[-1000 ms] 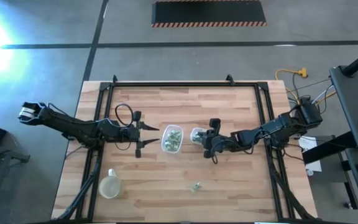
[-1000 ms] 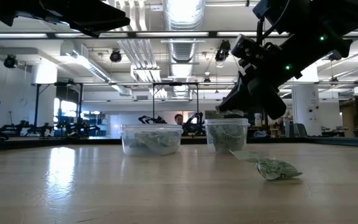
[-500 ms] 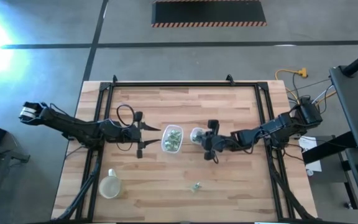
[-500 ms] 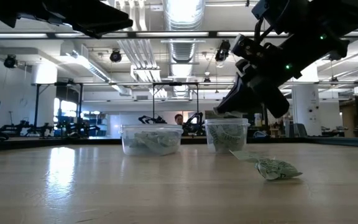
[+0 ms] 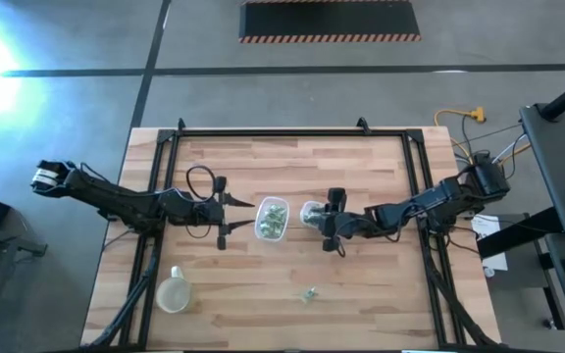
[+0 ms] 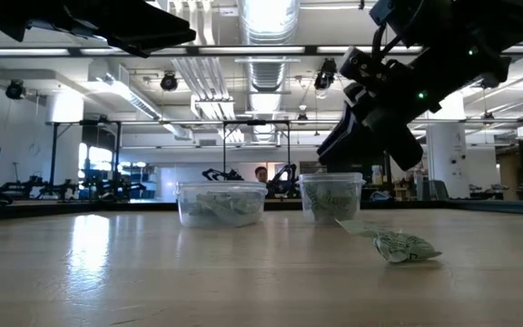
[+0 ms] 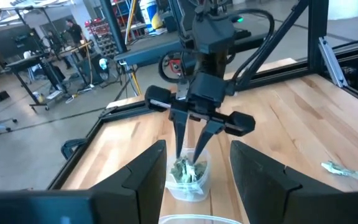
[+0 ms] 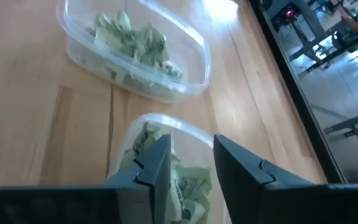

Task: Pick and place items into bin
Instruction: Put the white stevia packet into the right transparent bin

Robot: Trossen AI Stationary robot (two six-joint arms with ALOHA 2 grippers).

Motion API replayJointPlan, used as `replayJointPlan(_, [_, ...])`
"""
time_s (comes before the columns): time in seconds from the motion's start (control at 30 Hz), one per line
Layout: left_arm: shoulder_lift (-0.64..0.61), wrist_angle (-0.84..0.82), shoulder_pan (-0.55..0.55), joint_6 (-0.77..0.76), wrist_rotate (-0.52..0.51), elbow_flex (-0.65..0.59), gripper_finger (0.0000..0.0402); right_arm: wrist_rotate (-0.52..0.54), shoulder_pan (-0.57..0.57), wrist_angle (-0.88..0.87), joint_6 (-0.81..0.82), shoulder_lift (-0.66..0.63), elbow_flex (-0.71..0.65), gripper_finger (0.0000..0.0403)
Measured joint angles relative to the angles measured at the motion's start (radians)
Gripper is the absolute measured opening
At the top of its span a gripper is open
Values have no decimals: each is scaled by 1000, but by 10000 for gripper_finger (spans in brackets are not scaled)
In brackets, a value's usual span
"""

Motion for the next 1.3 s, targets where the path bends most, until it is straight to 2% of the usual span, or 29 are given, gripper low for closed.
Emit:
replayJointPlan(0.23, [0,0,0,0,0,0,162,-11,48,0,-18,-34,18,113])
replayJointPlan(0.3, [0,-1,0,0,0,0,162,-64,67,1,-7,-42,18,110])
replayJointPlan(0.37, [0,0,0,0,0,0,162,-182,83,1,7,-44,18,107])
replayJointPlan(0.5, [0,0,0,0,0,0,162,-492,95,18,30,-36,18,100])
replayJointPlan(0.57, [0,0,0,0,0,0,162,-594,99,49,52,-25,18,96])
replayJointPlan(0.63, [0,0,0,0,0,0,162,-650,106,85,63,-12,18,93])
replayJointPlan(0.97, [0,0,0,-1,0,0,162,-670,141,161,73,107,49,81])
replayJointPlan(1.3, [0,-3,0,-1,0,0,162,-811,154,161,120,271,167,89])
